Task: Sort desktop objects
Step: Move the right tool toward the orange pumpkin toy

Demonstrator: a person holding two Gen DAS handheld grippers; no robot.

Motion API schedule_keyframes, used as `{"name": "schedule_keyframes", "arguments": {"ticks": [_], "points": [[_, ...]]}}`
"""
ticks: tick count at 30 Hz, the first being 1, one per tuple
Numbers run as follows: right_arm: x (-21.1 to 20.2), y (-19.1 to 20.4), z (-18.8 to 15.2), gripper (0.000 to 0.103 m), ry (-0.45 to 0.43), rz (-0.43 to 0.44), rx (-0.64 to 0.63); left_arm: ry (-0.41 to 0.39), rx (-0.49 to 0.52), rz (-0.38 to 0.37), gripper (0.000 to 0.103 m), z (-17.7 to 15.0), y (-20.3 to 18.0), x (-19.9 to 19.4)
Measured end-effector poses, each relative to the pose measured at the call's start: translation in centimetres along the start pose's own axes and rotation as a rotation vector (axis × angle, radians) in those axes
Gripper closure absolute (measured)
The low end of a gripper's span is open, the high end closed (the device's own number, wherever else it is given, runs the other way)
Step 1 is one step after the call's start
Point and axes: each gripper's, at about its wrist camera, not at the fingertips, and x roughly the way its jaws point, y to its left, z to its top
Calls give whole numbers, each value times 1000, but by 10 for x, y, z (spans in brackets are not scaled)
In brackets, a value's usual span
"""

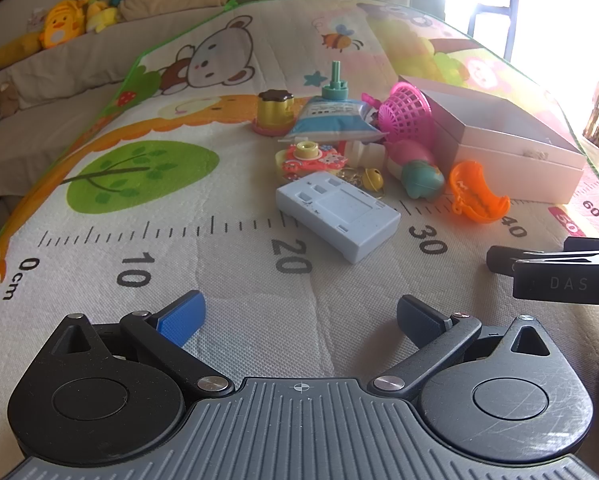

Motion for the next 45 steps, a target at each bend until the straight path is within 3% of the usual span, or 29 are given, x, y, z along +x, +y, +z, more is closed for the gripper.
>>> {"name": "schedule_keyframes", "arguments": {"ticks": [22,32,39,42,45], "points": [[0,-2,-1,0,3,4,1,1,1,0,0,0,0,0],[-32,-8,-18,0,66,51,-50,8,8,9,0,-2,0,2],[-28,-8,-14,0,93,57,-53,29,26,-9,0,4,0,4],[-25,-8,-6,0,131,78,-96,8,45,-43,0,7,4,1],[-26,-8,12,0,166,171,-159,-57,83,-22,0,16,8,-5]]}}
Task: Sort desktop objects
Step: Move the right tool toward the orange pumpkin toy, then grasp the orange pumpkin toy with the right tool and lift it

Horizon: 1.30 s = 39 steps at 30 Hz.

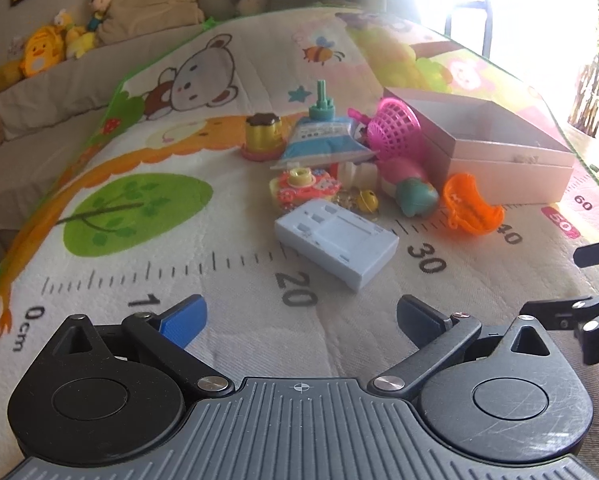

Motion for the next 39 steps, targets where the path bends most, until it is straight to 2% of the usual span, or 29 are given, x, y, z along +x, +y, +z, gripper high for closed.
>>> {"name": "schedule_keyframes", "arguments": {"ticks": [2,5,8,10,12,15,19,22,23,24,28,30,31,33,36,39], "points": [[-8,0,12,0,-68,14,-10,-28,-2,6,0,9,7,-2],[-6,6,34,2,-130,4,-80,-32,-6,-26,0,18,15,0],[5,9,54,12,-125,-5,-107,-26,51,-95,0,26,9,7],[4,5,62,12,-142,12,-88,-32,102,-126,0,32,1,16],[0,-2,66,12,-165,21,-66,-35,147,-122,0,38,-6,29],[-5,-13,61,10,-173,28,-37,-6,168,-136,0,47,-8,54],[-1,-25,54,10,-155,30,-8,82,115,-276,0,49,-5,66],[6,-22,53,10,-139,48,-2,108,138,-417,0,36,-14,48],[11,-19,54,12,-129,66,-8,115,154,-440,0,30,-18,42],[16,-16,54,14,-122,84,-14,119,171,-442,0,25,-23,35],[36,-4,58,23,-112,87,-26,109,198,-334,0,16,-36,25],[48,-6,62,31,-82,89,0,100,182,-295,0,20,-38,25],[52,-8,63,45,-57,91,14,96,168,-284,0,24,-40,26],[53,-15,61,59,-23,99,45,87,153,-252,0,30,-43,32],[40,-24,48,59,-29,73,54,74,157,-179,0,36,-48,43],[22,-32,31,59,-29,73,56,78,140,-158,0,38,-48,50]]}}
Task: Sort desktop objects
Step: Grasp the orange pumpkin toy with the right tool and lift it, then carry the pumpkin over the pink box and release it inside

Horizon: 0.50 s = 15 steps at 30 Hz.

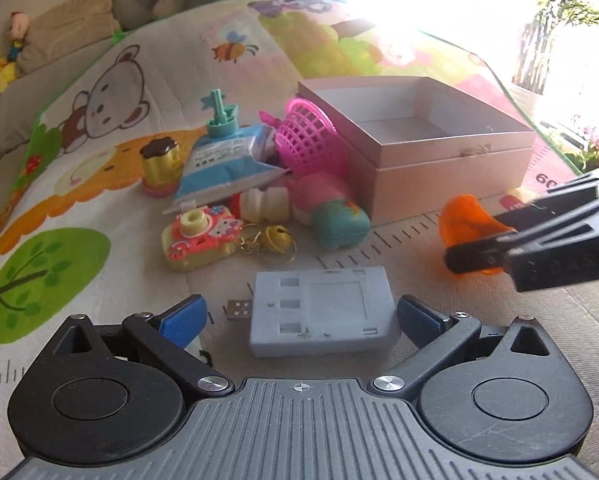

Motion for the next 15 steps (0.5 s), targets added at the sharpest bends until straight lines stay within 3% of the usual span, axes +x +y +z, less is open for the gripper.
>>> {"name": "schedule_keyframes", "arguments": {"ticks": [4,6,9,15], "points": [[-24,-2,-22,59,8,9,-23,-1,2,-4,0,-1,-3,2],[-33,-1,-29,59,14,14,-26,9,5,-5,8,-2,-4,3],[-49,0,-37,59,15,17,-22,20,24,-9,8,-6,-8,-3],[-98,6,-45,59,-41,17,-64,-58,124,-49,8,-14,-28,-60]]}}
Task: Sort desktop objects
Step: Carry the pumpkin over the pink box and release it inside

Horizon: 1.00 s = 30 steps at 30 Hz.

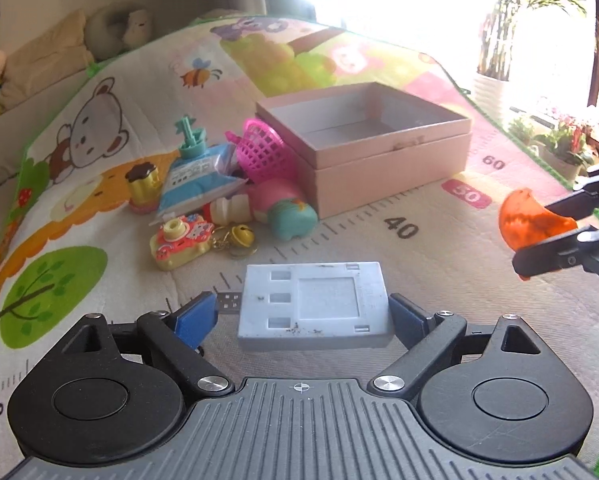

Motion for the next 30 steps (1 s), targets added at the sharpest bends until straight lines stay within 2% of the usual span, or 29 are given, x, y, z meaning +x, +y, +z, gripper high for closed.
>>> {"name": "schedule_keyframes", "arguments": {"ticks": [4,7,10,12,13,15,16,17,20,23,26,27,28,30], "points": [[-42,-9,24,59,-127,-24,5,-156,48,18,8,34,-11,-38],[-61,-26,56,59,-239,-58,37,-256,83,43,8,63,-19,-39],[-56,-49,96,59,-276,-87,79,-293,82,44,8,98,-21,-13],[-43,-60,122,59,-297,-127,75,-323,69,47,8,124,-19,18],[-33,-66,135,59,-314,-156,62,-309,62,26,7,135,-17,36],[-5,-80,159,42,-290,-181,45,-235,23,3,6,146,-8,64],[8,-87,165,28,-274,-202,65,-212,-2,3,6,145,-3,70],[20,-94,166,26,-258,-218,74,-206,-34,-9,5,138,7,69],[53,-112,157,26,-194,-251,85,-215,-84,14,1,102,33,57],[92,-127,139,26,-104,-293,133,-171,-119,45,1,67,53,49],[122,-131,126,33,-21,-266,161,-125,-120,65,0,36,67,47],[127,-128,123,34,-8,-255,155,-114,-111,88,0,27,69,48],[129,-121,121,31,-21,-281,127,-107,-105,103,0,21,72,48],[135,-109,122,29,-23,-302,69,-93,-111,99,0,13,77,52]]}}
